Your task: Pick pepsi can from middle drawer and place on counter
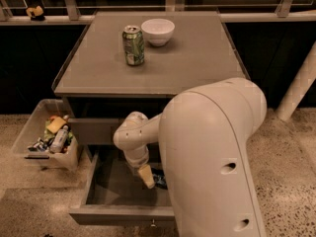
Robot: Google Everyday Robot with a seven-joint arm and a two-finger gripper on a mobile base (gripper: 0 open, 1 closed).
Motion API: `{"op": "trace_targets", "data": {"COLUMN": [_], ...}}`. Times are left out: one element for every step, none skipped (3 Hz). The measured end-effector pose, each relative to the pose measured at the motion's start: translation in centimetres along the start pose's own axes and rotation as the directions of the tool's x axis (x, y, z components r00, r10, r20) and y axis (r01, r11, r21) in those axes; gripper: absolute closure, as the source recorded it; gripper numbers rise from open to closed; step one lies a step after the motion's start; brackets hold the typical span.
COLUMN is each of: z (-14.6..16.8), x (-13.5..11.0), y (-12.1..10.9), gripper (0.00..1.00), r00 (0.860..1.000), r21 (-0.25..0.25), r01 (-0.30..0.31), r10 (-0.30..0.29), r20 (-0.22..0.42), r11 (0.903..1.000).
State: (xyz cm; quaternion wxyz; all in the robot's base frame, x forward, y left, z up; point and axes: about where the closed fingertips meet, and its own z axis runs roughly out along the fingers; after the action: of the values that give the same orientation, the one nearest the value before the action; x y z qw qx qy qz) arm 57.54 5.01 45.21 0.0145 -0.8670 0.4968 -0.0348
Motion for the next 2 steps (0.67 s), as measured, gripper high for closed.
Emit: {"op": "trace_targets", "data": {"z": [-0.2,0.5], "x": [0.0,1.0], "y": [-0.5,1.4], "gripper": [0.0,0.0], "r00": [1.0,0.998], "r21": [0.005,0.044], "r01": [-0.001,-0.033], "r10": [0.001,0.031], "r20": [-0.002,0.048], "r11": [1.0,0.9985]}}
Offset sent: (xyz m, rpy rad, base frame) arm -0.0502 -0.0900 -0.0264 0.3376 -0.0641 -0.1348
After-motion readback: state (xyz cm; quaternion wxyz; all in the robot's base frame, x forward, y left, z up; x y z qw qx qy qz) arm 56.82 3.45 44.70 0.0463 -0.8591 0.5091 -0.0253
